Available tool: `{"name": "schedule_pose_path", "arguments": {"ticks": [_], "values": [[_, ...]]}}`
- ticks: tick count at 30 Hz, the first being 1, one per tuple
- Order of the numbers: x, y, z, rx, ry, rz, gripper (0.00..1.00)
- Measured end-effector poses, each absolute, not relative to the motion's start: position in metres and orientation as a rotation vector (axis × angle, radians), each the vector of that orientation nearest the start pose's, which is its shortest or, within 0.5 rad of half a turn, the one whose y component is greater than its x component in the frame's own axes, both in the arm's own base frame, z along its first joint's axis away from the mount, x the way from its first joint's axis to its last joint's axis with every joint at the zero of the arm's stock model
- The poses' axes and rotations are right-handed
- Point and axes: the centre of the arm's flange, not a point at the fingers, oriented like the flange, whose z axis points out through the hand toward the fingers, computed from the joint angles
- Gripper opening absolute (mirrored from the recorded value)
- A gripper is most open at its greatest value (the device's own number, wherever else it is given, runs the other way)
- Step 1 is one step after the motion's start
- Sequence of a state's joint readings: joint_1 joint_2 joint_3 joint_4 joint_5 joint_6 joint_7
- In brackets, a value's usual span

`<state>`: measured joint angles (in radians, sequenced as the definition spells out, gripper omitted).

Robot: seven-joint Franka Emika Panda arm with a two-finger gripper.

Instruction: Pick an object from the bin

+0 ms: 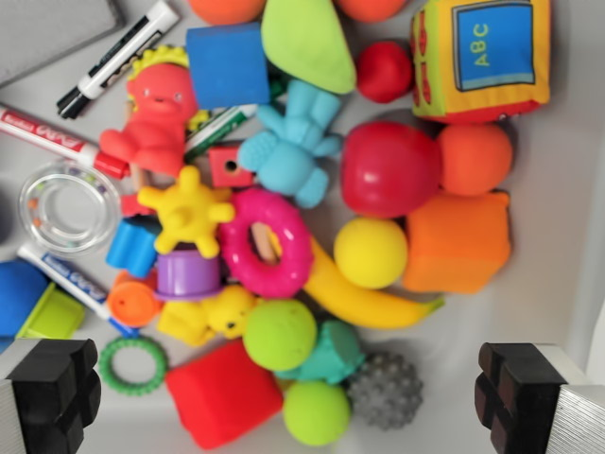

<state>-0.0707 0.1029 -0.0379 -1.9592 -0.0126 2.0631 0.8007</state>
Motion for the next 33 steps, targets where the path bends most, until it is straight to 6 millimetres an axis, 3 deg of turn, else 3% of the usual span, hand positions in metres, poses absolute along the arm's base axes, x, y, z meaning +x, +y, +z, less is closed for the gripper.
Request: {"name": "schedule_pose_path", "arguments": {"ticks": [17,33], "values": [[0.576,-0.063,0.422,-2.84,1.378,-0.006,1.0],[0.572,-0.055,0.407,-2.833,1.391,-0.002,1.0]]}}
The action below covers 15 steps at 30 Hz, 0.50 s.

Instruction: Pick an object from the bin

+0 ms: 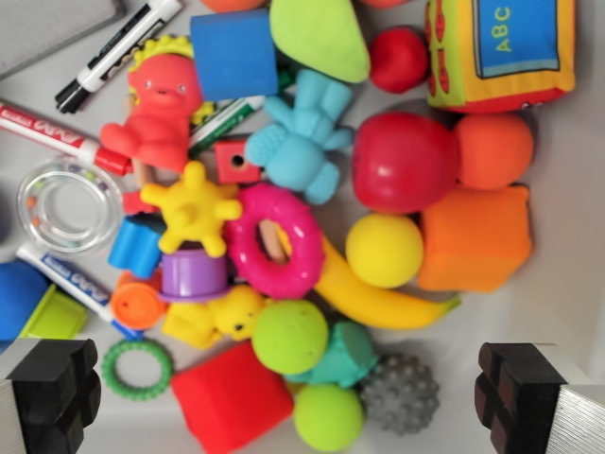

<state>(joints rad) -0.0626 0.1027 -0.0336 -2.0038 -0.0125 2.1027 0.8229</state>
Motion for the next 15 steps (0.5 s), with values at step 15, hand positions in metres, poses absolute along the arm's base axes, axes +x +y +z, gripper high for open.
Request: {"name": "schedule_pose_path", "arguments": {"ticks": [15], "values": [[0.563,-0.041,0.38,-2.82,1.416,-0.002,1.0]]}}
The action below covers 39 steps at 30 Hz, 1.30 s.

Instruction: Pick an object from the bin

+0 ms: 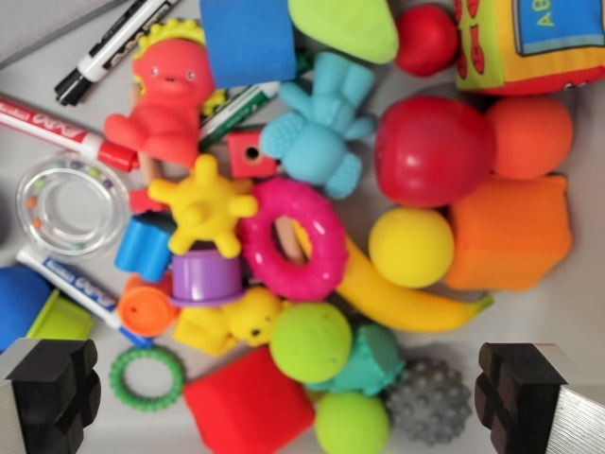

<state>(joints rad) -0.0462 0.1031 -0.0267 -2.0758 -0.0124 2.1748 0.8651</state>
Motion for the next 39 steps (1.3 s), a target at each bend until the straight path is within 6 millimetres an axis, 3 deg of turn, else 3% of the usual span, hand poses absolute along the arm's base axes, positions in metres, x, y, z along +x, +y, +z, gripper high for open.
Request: {"name": "schedule_pose_path", "arguments": {"ticks": [39], "values": [[0.529,0.017,0.268,-2.76,1.519,0.004,1.0]]}}
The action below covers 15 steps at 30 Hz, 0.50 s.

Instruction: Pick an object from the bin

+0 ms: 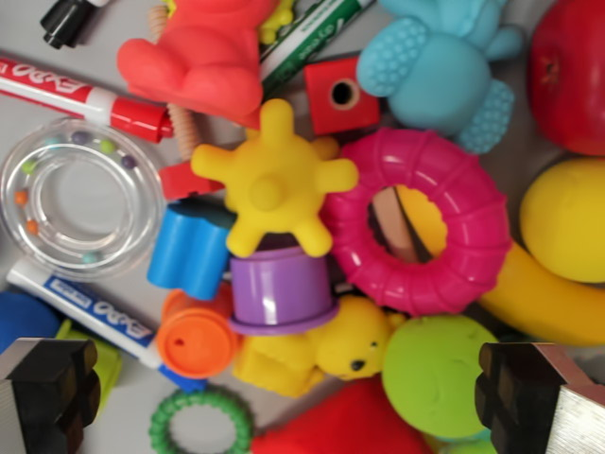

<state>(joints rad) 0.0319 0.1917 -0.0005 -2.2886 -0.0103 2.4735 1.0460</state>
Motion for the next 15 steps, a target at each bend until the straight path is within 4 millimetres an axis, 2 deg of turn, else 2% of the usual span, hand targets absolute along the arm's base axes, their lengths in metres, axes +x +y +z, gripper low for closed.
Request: {"name": "schedule_pose_path", "arguments": {"ticks": [15], "values": [[0.512,0.045,0.212,-2.728,1.57,0.008,1.0]]}}
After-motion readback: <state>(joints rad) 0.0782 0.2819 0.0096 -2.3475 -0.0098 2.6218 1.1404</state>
